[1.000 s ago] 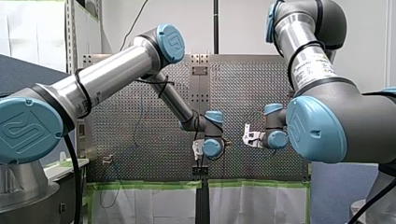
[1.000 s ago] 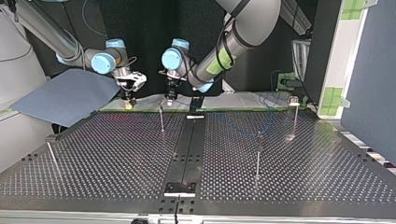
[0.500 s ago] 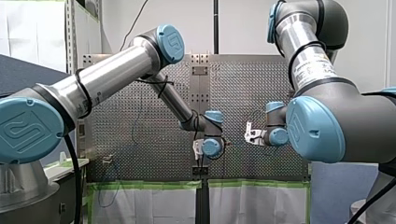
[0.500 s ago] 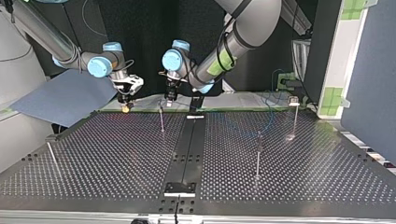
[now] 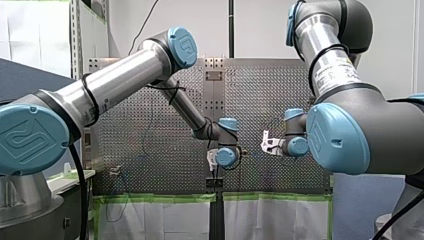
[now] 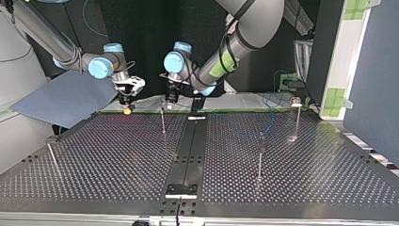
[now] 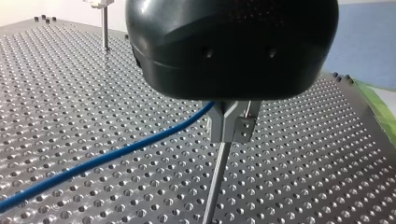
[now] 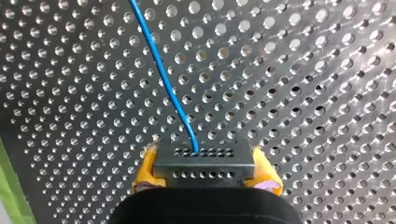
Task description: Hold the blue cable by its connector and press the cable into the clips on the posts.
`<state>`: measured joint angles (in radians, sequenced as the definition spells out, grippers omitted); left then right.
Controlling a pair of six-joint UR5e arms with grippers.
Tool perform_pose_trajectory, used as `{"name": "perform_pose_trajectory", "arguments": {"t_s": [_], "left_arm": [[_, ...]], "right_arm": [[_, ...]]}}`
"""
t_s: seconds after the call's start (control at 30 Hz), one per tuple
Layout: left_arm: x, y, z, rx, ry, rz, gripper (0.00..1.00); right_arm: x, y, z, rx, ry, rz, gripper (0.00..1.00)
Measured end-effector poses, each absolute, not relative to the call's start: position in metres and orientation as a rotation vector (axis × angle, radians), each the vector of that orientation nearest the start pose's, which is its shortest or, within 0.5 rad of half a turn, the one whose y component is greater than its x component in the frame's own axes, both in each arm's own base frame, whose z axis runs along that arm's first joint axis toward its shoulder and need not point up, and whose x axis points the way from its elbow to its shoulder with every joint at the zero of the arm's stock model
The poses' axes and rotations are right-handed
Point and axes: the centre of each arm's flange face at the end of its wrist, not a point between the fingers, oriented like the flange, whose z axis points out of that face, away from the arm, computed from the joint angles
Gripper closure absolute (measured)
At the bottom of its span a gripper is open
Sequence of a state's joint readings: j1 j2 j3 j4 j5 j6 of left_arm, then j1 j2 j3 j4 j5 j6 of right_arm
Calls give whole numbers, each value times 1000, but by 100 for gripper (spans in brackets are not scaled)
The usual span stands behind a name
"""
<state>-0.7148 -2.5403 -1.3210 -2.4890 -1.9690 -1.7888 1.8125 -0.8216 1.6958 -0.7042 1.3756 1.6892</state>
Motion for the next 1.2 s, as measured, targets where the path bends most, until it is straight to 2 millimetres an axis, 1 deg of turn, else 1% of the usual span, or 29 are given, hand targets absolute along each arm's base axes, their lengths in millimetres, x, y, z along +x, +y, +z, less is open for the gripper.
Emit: {"name": "perform_pose_trajectory", "arguments": {"t_s": [0.1, 0.33, 0.4, 0.5, 0.67, 0.8, 1.03, 1.2], "left_arm": [[490, -550, 37, 98, 1649, -397, 100], [494, -552, 15, 100, 1692, -401, 100], [496, -553, 12, 102, 1700, -398, 100], [503, -557, 17, 97, 1693, -403, 100], [518, -566, 35, 90, 1661, -422, 100], [528, -569, 44, 84, 1642, -430, 100], [544, -558, 49, 67, 1639, -413, 100], [549, -553, 49, 68, 1644, -396, 100]], "right_arm": [[298, -566, 59, 1619, -1203, 1517, 100], [297, -567, 59, 1617, -1202, 1519, 100], [296, -568, 59, 1616, -1203, 1519, 100], [295, -569, 59, 1612, -1203, 1520, 100], [293, -572, 60, 1596, -1198, 1528, 100], [294, -575, 62, 1581, -1189, 1540, 100], [295, -580, 67, 1571, -1175, 1554, 100], [296, -584, 70, 1562, -1168, 1563, 100]]}}
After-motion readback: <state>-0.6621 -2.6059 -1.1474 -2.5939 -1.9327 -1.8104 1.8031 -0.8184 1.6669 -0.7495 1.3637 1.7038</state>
